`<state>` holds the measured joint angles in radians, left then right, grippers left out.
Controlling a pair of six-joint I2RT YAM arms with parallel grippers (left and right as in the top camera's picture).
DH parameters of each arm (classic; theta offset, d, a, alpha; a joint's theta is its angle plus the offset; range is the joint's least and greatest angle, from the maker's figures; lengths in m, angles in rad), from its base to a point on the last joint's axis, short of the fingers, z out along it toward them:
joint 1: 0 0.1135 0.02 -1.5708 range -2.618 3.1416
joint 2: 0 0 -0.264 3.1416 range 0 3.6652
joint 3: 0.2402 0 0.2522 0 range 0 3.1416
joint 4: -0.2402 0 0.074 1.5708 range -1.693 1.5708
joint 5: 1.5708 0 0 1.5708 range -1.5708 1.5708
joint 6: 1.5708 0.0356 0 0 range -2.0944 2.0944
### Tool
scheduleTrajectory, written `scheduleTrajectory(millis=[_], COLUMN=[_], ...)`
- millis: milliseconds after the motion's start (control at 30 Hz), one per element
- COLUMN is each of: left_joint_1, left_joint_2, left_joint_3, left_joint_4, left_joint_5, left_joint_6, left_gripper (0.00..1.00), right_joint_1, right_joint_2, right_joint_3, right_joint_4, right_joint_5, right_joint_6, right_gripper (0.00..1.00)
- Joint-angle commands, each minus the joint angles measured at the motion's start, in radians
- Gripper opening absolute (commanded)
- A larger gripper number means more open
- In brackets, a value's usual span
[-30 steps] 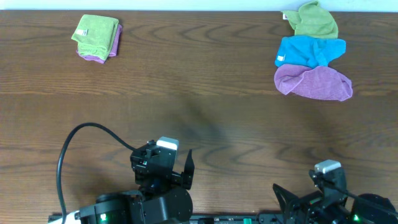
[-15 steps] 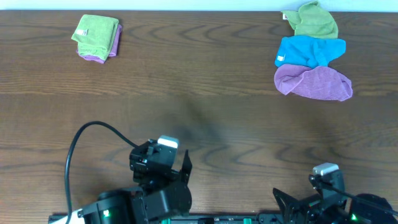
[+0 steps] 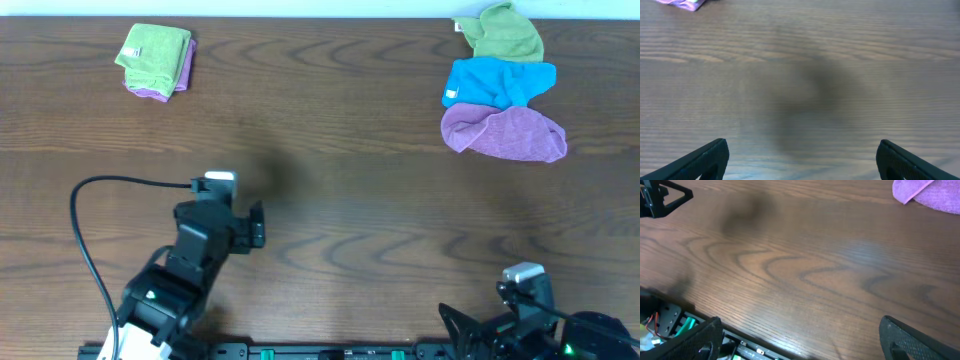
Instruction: Fold the cloth
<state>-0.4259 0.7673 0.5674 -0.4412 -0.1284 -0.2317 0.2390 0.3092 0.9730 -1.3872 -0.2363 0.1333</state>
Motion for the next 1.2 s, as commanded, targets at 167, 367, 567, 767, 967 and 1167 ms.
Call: scheduleTrajectory(millis=[167, 367, 567, 767, 967, 1167], left_joint_1=[0.198, 0.285, 0.351, 0.422, 0.462, 0.465], left_joint_2=[-0.135, -0.249, -0.381, -0.481, -0.576, -0.679], left_joint_3=[-0.115, -0.219, -0.317, -0.362, -0.415, -0.486], left_joint_4=[0.056, 0.123, 0.168, 0.17, 0.169, 0.17], left_joint_5=[0.11, 0.114, 0.118, 0.118, 0.117, 0.111], left_joint_6=[0.079, 0.079, 0.08, 0.137, 0.188, 0.188], left_gripper=[0.95, 0.95, 0.95, 0.95, 0.95, 0.95], right_joint_1=[0.005, 0.005, 0.005, 0.005, 0.005, 0.005], right_joint_2=[-0.006, -0.006, -0.006, -0.006, -0.006, -0.006], right_joint_3=[0.0, 0.0, 0.0, 0.0, 0.0, 0.0], right_joint_4=[0.002, 0.002, 0.002, 0.002, 0.002, 0.002], right_joint_5=[-0.007, -0.007, -0.007, -0.007, -0.007, -0.007], right_joint_6=[0.011, 0.011, 0.011, 0.011, 0.011, 0.011], right_gripper=[0.99, 0.99, 0.99, 0.99, 0.99, 0.99])
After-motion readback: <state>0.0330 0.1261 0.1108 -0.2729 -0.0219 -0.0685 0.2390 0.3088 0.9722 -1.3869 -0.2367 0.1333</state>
